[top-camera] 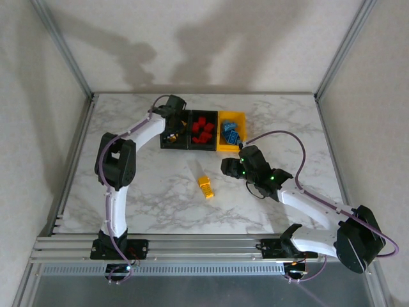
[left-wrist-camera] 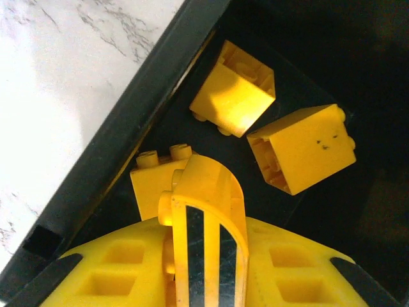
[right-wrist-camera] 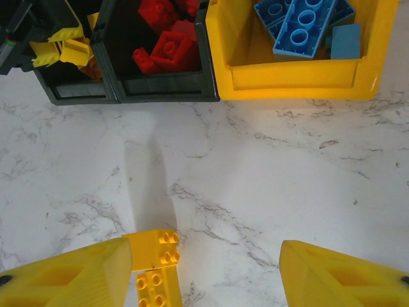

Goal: Sort the legos into containers by color
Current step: Place the lego in the container.

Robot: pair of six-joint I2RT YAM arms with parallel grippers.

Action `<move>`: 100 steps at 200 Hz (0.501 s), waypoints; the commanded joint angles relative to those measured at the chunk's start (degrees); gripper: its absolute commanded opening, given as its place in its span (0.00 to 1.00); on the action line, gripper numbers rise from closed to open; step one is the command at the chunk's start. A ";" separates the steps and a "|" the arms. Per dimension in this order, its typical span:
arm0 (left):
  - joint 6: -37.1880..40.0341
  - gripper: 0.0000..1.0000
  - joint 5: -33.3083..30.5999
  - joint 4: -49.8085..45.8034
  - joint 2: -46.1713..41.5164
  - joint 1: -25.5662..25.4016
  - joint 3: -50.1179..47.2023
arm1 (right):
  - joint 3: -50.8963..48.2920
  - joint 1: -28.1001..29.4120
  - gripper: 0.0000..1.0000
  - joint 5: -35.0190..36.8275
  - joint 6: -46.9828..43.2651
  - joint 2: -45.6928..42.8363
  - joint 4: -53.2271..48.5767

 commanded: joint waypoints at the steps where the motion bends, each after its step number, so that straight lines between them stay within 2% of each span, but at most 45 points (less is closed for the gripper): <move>1: 1.49 0.26 0.79 -1.49 0.80 -0.79 1.45 | 1.31 -0.45 0.63 0.34 -0.02 -0.01 -0.30; 33: 1.74 0.32 1.78 -1.27 1.48 -1.42 1.16 | 1.39 -0.45 0.63 0.34 0.01 0.03 -0.37; 53: 1.65 0.44 1.77 -1.54 1.29 -1.59 1.10 | 1.30 -0.45 0.63 0.25 0.06 -0.15 -0.42; 93: 1.75 0.46 1.62 -1.52 -1.40 -1.59 0.38 | 1.25 -0.45 0.63 -0.01 0.11 -0.19 -0.11; 100: 1.87 0.50 1.49 -1.45 -2.24 -1.64 0.22 | 1.22 -0.45 0.63 -0.04 0.06 -0.26 -0.13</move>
